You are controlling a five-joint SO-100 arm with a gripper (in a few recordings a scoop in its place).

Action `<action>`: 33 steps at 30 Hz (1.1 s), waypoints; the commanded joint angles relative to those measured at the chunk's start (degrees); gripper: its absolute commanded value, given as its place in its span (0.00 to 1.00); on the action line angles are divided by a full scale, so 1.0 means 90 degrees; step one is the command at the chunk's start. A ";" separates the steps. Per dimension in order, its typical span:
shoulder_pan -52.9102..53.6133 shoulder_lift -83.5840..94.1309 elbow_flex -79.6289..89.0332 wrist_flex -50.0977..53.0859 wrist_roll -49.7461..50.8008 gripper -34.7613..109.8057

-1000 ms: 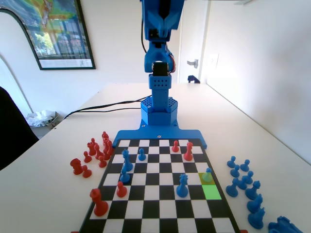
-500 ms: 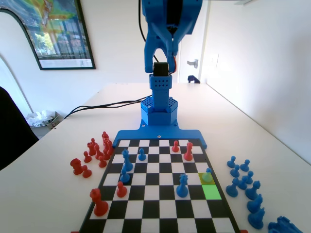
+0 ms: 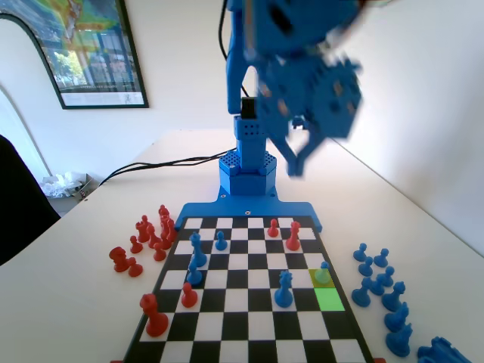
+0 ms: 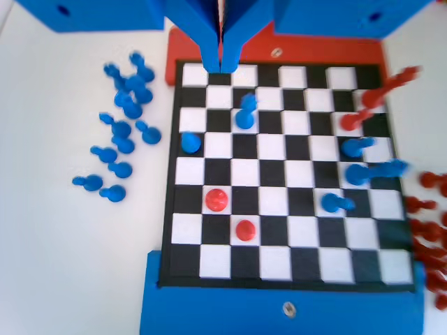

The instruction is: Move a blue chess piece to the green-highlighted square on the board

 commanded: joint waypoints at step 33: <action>-0.0781 -0.1523 0.0059 -0.1719 0.0068 0.32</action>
